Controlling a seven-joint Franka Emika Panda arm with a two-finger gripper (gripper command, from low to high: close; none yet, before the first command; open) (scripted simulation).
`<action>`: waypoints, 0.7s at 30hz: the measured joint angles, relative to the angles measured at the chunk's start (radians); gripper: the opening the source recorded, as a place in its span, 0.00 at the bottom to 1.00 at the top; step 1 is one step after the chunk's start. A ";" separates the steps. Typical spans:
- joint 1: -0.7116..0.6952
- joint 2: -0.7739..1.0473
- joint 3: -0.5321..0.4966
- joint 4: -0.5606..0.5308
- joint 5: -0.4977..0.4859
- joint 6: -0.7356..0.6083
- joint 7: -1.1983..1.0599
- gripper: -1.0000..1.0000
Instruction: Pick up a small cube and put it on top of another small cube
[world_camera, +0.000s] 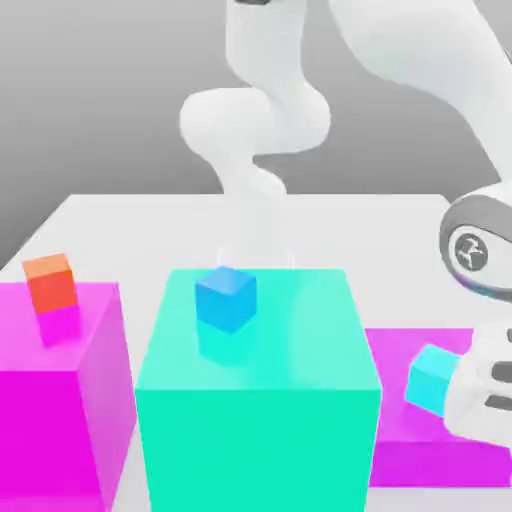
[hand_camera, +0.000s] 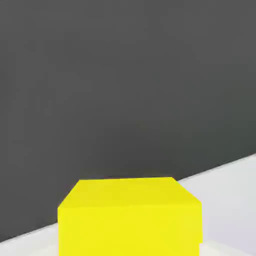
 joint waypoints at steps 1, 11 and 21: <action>-0.023 -0.033 -0.018 -0.013 0.012 -0.020 0.007 0.00; -0.306 -0.374 -0.209 -0.151 0.107 -0.237 0.127 0.00; -0.505 -0.678 -0.359 -0.311 0.191 -0.391 0.294 0.00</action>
